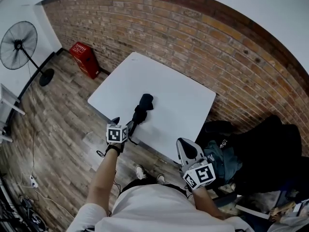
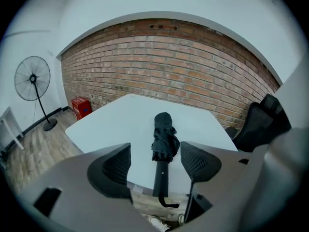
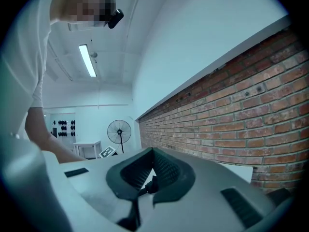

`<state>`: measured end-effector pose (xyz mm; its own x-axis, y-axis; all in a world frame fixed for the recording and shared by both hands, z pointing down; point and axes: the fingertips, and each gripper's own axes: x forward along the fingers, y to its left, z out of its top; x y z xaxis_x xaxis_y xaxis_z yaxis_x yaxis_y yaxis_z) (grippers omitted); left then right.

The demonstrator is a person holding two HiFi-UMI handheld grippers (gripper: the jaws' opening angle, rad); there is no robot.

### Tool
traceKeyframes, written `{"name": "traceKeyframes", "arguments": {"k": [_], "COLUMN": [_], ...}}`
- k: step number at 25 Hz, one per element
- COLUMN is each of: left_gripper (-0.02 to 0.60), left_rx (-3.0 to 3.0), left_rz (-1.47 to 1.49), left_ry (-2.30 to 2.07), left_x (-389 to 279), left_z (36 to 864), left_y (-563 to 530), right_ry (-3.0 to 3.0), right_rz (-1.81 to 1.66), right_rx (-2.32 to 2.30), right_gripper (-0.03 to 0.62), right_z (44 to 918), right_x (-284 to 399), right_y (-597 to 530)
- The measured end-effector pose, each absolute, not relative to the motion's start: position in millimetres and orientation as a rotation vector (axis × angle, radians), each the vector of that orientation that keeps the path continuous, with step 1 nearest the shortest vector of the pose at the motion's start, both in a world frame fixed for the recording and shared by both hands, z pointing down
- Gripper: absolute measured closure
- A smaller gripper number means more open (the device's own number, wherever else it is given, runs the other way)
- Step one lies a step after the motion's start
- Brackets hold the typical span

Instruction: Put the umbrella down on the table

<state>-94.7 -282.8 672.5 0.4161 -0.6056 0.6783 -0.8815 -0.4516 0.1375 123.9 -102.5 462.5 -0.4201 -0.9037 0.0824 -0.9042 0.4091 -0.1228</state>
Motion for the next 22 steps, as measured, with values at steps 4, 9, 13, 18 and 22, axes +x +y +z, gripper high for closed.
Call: {"name": "traceKeyframes", "arguments": {"k": [4, 9, 13, 18, 22], "left_gripper": [0.320, 0.501, 0.552, 0.557, 0.558], "left_rx": [2.202, 2.228, 2.292, 2.382, 2.464], "left_rz": [0.674, 0.575, 0.534, 0.536, 0.463], "left_ry": [-1.321, -1.367, -1.370, -1.402, -1.422], "left_x": [-107, -116, -114, -109, -106], "left_z": [654, 634, 617, 584, 545], "left_y": [-280, -282, -283, -284, -285], "right_ry": [-2.660, -2.683, -2.697, -2.699, -2.697], "right_rz": [0.236, 0.224, 0.212, 0.190, 0.172], "right_rx": [1.648, 1.598, 1.572, 1.562, 1.590], "right_gripper": [0.576, 0.576, 0.576, 0.576, 0.576], "right_z": [464, 463, 460, 457, 451], "right_x": [115, 102, 93, 88, 95], "right_y": [-104, -109, -112, -118, -127]}}
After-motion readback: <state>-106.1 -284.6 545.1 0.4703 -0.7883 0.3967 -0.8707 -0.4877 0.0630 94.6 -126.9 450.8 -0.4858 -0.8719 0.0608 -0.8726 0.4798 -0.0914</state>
